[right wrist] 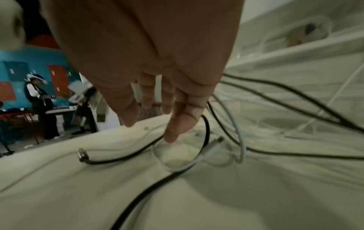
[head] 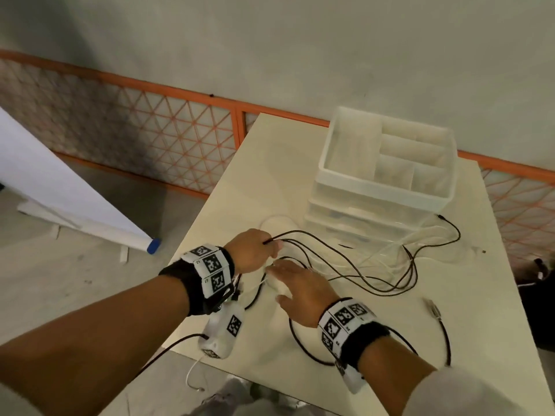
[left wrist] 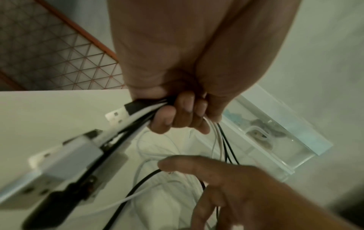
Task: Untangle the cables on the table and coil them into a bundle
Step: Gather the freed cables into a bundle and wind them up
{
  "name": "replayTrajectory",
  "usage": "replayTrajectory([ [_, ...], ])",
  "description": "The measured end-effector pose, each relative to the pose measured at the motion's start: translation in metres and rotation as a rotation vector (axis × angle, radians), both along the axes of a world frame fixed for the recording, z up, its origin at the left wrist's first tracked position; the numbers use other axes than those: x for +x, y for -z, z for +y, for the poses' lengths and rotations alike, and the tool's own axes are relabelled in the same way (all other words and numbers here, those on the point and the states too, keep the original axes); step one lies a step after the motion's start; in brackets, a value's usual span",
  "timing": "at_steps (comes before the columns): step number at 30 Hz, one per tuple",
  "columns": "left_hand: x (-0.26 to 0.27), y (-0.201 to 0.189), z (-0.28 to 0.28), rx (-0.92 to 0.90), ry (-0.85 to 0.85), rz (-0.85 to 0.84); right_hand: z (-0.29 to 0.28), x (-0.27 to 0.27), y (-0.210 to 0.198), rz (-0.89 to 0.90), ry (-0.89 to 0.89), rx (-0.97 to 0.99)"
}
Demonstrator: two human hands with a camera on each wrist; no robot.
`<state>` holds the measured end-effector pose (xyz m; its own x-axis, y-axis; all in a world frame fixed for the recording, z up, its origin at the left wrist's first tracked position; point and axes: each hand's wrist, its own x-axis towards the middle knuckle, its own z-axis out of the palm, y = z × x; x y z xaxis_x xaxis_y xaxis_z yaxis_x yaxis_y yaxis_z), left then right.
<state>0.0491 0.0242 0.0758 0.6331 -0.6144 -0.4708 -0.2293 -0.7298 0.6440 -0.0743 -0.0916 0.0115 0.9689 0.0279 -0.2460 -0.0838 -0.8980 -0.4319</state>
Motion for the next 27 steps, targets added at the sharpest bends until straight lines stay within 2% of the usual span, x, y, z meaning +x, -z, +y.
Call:
replayTrajectory([
  [3,0.001,0.005,0.005,0.009,0.041,-0.037,0.001,0.011,0.017,0.127,0.045,-0.118],
  [6,0.005,0.007,0.006,-0.026,-0.021,-0.085,-0.004,0.013,0.006,0.092,0.091,-0.085],
  [8,0.009,0.004,0.005,-0.072,-0.079,-0.073,-0.016,0.015,-0.019,0.01,0.182,0.022],
  [11,0.01,-0.008,-0.003,-0.19,-0.176,0.168,-0.045,0.017,-0.074,-0.164,0.326,0.059],
  [13,0.011,-0.017,-0.01,-0.222,-0.167,0.273,-0.069,0.013,-0.112,-0.301,0.474,0.093],
  [16,0.014,-0.025,-0.019,-0.223,-0.133,0.235,-0.098,-0.001,-0.153,-0.493,0.712,0.244],
  [19,0.018,-0.028,-0.024,-0.234,-0.119,0.193,-0.122,-0.016,-0.172,-0.685,0.873,0.27],
  [21,0.02,-0.029,-0.027,-0.244,-0.109,0.209,-0.133,-0.026,-0.178,-0.747,0.94,0.314],
  [27,0.02,-0.038,-0.035,-0.311,-0.247,0.328,-0.154,-0.053,-0.187,-0.899,0.999,0.287],
])
